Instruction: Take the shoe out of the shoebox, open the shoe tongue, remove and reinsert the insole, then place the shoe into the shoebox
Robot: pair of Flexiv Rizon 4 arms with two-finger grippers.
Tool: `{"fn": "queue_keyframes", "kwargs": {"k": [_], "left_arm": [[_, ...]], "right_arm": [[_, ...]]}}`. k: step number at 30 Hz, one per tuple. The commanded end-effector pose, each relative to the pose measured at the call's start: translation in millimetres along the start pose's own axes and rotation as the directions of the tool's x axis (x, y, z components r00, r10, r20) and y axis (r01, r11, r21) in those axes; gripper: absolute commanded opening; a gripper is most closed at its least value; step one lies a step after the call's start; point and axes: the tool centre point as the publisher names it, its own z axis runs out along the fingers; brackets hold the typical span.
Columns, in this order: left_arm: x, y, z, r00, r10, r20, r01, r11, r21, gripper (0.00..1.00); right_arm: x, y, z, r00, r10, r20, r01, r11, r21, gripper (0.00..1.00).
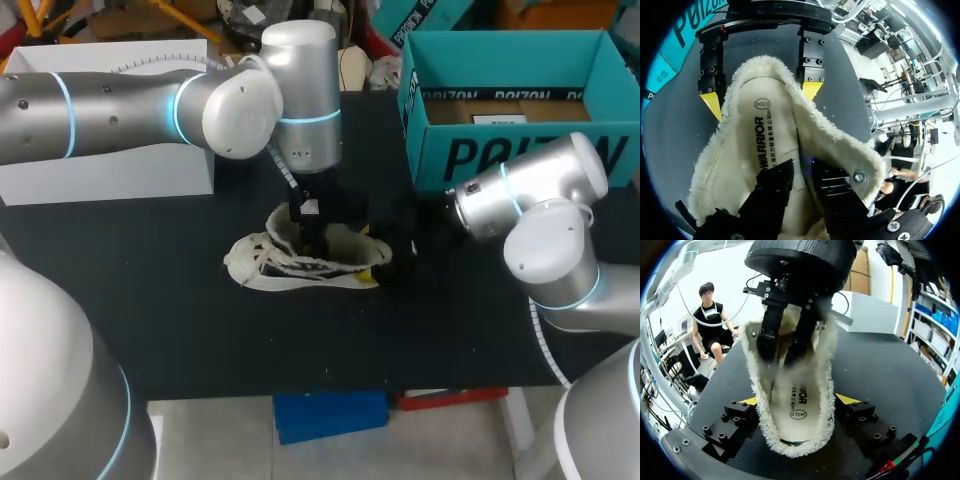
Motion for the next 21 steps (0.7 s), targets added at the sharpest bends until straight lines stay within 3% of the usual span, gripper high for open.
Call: {"fn": "queue_keyframes", "kwargs": {"k": [1, 3, 8, 15, 21], "left_arm": [[4.2, -1.2, 5.2, 1.0, -0.002, 0.007, 0.003, 1.0, -0.012, 0.49], [3.7, -0.7, 4.3, 1.0, -0.005, 0.021, 0.006, 1.0, -0.022, 0.47], [0.4, 2.2, 3.2, 0.998, -0.021, 0.06, 0.025, 0.998, -0.061, 0.22], [-0.4, 6.0, -1.9, 0.982, -0.039, 0.185, 0.065, 0.988, -0.139, 0.19], [1.1, 10.4, 0.7, 0.972, -0.052, 0.23, 0.092, 0.982, -0.166, 0.23]], "right_arm": [[-1.1, 0.1, 0.4, 1.0, 0.002, 0.0, -0.002, 1.0, 0.004, 0.0], [-1.1, 0.1, 0.4, 1.0, 0.002, 0.0, -0.002, 1.0, 0.004, 0.0], [-1.1, 0.1, 0.4, 1.0, 0.002, 0.0, -0.002, 1.0, 0.004, 0.0], [-1.1, 0.1, 0.4, 1.0, 0.002, 0.0, -0.002, 1.0, 0.004, 0.0], [-1.1, 0.1, 0.4, 1.0, 0.002, 0.0, -0.002, 1.0, 0.004, 0.0]]}}
